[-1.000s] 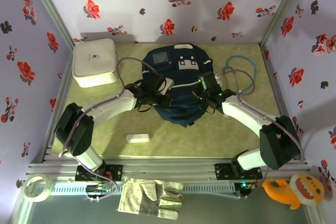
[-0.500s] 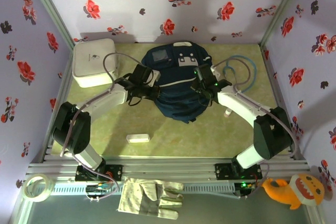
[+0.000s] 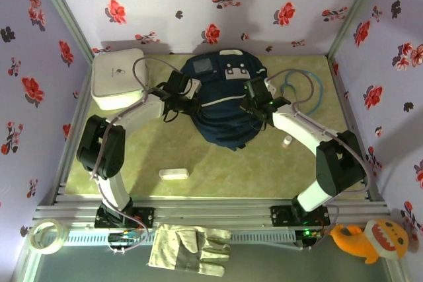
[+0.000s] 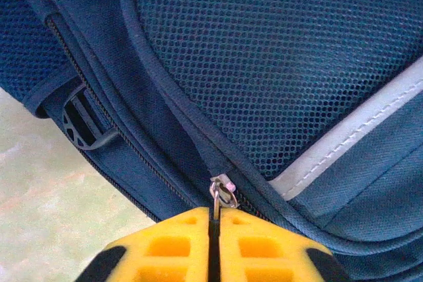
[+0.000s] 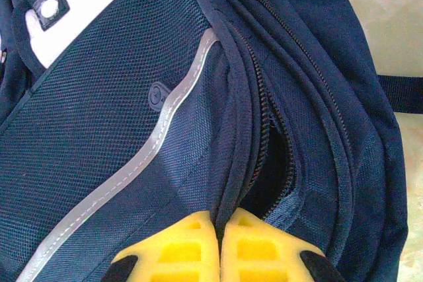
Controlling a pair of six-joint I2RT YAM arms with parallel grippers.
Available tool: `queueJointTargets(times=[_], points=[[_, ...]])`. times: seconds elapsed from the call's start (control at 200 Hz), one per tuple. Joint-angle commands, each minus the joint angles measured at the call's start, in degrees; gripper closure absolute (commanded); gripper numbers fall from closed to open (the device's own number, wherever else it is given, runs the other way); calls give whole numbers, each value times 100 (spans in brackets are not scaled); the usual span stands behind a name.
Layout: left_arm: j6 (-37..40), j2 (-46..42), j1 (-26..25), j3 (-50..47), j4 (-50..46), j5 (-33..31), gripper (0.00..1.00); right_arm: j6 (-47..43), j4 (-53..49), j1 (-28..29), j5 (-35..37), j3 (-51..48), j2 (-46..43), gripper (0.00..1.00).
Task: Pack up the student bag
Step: Pick up the personal item from the bottom-center of the table.
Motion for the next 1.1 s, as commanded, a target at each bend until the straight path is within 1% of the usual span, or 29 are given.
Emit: queueJointTargets(times=[0.0, 0.08, 0.15, 0.215, 0.285, 0.355, 0.475, 0.54, 0.635, 0.715, 0.81, 0.875, 0.91, 1.09], points=[[-51, -95, 190, 195, 82, -326, 77, -380, -296, -76, 134, 48, -90, 77], [-314, -399, 216, 61, -54, -386, 64, -568, -416, 5, 42, 99, -241, 56], [-623, -793, 304, -139, -151, -449, 53, -796, -661, 160, 51, 275, -320, 43], [-935, -1166, 441, -383, -204, -474, 48, -1022, -956, 386, 147, 494, -302, 35], [-1259, -1562, 634, -648, -286, -502, 43, -1294, -1234, 700, 272, 765, -178, 29], [-1601, -1909, 908, -833, -516, -540, 38, -1585, -1426, 1053, 236, 1036, 18, 23], [-1862, -2473, 1336, -1168, -805, -537, 31, -2406, -1541, 1732, -174, 1532, 521, 17], [-1956, -2745, 1551, -1359, -879, -531, 25, -2898, -1742, 2135, -256, 1908, 870, 15], [-2140, -3064, 1862, -1660, -799, -537, 15, -3528, -2077, 2663, -405, 2422, 1421, 13], [-2196, -3219, 2062, -1873, -667, -534, 9, -4098, -2381, 3074, -825, 2892, 1933, 13], [-2233, -3284, 2306, -1988, -636, -538, 7, -4553, -2624, 3466, -1085, 3299, 2372, 13], [-2262, -3308, 2443, -2028, -601, -538, 6, -4757, -2753, 3635, -1288, 3517, 2622, 13], [-2280, -3311, 2519, -2045, -585, -545, 6, -4847, -2798, 3706, -1449, 3588, 2734, 13], [-2331, -3337, 2743, -2085, -530, -542, 5, -5053, -2832, 3878, -1801, 3742, 3000, 13]])
